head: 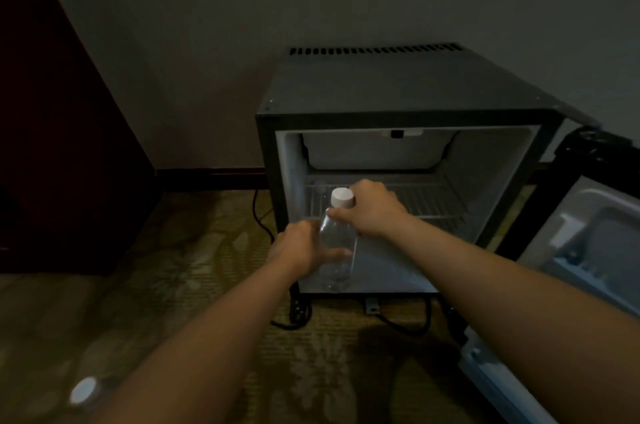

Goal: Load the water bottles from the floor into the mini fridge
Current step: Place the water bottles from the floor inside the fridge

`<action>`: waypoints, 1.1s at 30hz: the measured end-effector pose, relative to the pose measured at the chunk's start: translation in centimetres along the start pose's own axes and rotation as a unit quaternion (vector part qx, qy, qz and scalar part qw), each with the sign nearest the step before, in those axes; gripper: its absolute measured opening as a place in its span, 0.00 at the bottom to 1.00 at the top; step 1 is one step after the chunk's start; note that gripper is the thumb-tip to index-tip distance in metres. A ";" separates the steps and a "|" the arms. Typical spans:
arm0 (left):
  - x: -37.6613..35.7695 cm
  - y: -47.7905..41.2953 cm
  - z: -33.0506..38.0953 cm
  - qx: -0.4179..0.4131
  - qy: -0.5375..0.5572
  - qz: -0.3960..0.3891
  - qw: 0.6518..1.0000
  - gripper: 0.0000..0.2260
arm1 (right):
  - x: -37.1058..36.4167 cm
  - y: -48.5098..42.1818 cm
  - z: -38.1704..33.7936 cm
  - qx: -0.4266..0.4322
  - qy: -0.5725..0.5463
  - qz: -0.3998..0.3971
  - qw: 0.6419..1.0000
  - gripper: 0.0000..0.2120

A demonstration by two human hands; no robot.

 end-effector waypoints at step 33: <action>-10.9 -9.5 -11.0 0.224 0.284 -0.098 0.927 0.16 | -15.9 -9.1 8.1 -0.054 -0.143 -0.086 0.985 0.27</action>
Point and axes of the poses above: each hand's wrist, its own y-axis away from the middle knuckle, its own x-axis out of the back of the hand, z = x × y, the point moved 7 cm from there along -y, towards the middle knuckle, and after that the axes turned 4 degrees about y, right-handed, at the moved point
